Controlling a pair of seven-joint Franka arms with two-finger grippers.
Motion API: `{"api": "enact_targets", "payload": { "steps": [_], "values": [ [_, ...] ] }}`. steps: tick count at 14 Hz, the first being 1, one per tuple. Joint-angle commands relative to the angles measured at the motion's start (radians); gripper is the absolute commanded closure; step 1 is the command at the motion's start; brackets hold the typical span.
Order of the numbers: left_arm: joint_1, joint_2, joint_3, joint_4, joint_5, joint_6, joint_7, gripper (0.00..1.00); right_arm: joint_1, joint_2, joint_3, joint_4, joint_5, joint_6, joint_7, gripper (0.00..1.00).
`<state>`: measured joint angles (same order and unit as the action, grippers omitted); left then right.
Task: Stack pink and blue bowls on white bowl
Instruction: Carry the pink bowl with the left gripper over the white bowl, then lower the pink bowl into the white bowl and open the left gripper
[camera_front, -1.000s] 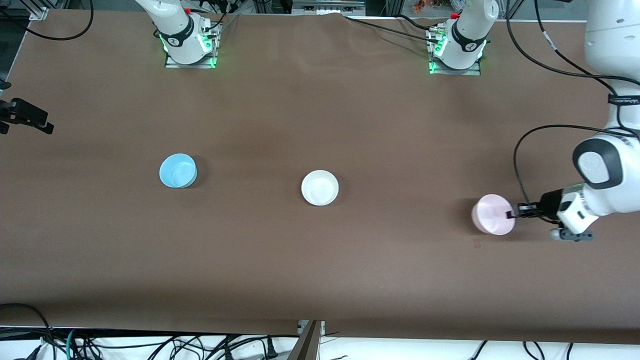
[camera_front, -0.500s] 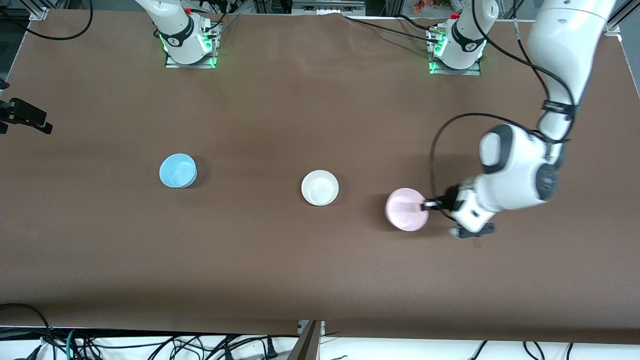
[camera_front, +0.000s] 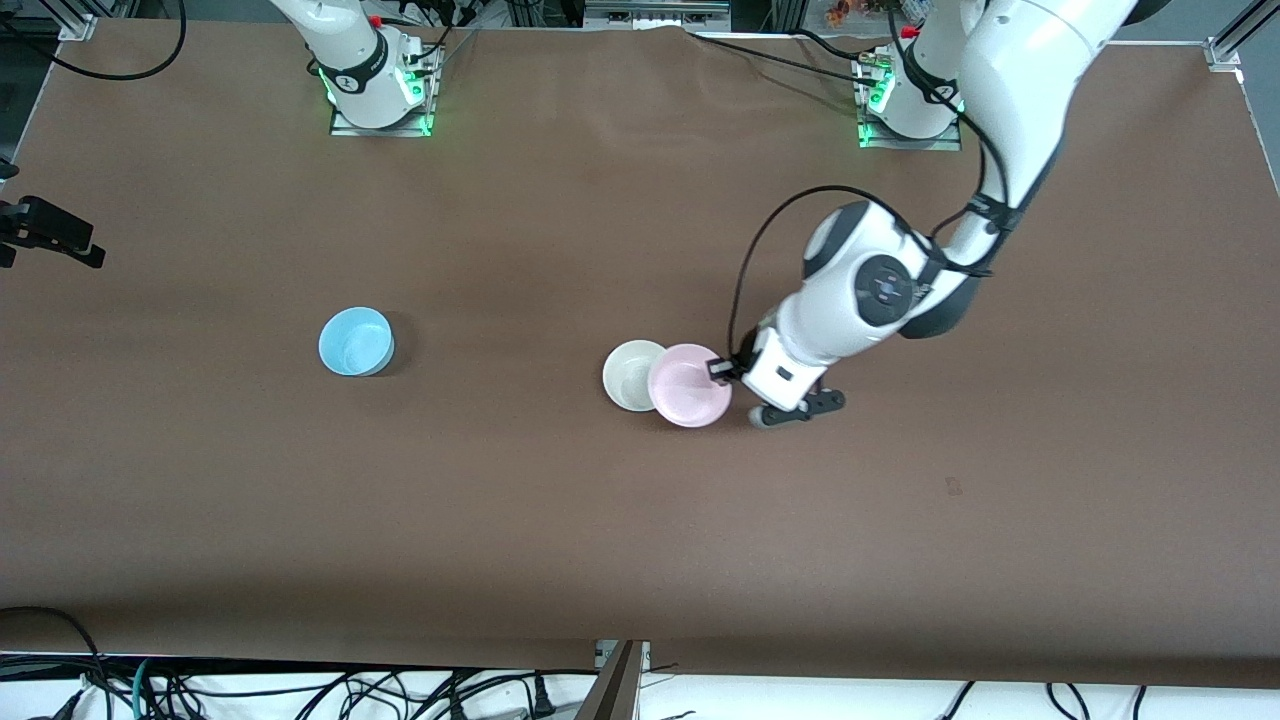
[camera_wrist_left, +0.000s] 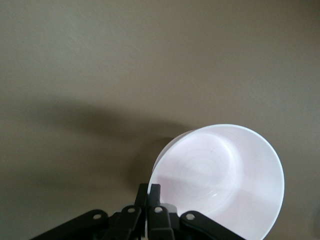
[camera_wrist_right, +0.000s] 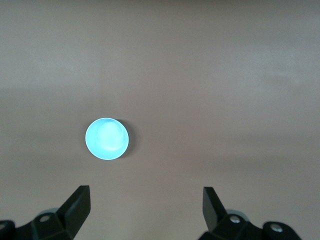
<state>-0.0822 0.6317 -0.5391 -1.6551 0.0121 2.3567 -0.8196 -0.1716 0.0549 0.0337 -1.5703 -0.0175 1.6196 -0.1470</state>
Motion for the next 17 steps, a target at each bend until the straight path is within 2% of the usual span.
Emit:
{"api": "enact_targets", "payload": {
  "steps": [1,10,17],
  "values": [
    [-0.045,0.028,-0.005,0.0,0.103,0.032,-0.111,1.0,-0.009,0.008,0.005,0.029,-0.001,-0.026,-0.014,0.01],
    [-0.091,0.097,-0.019,-0.003,0.261,0.088,-0.246,1.0,-0.009,0.008,0.005,0.027,-0.001,-0.026,-0.014,0.01],
    [-0.102,0.114,-0.019,-0.003,0.267,0.09,-0.251,1.0,-0.009,0.008,0.005,0.027,-0.001,-0.027,-0.014,0.01]
  ]
}}
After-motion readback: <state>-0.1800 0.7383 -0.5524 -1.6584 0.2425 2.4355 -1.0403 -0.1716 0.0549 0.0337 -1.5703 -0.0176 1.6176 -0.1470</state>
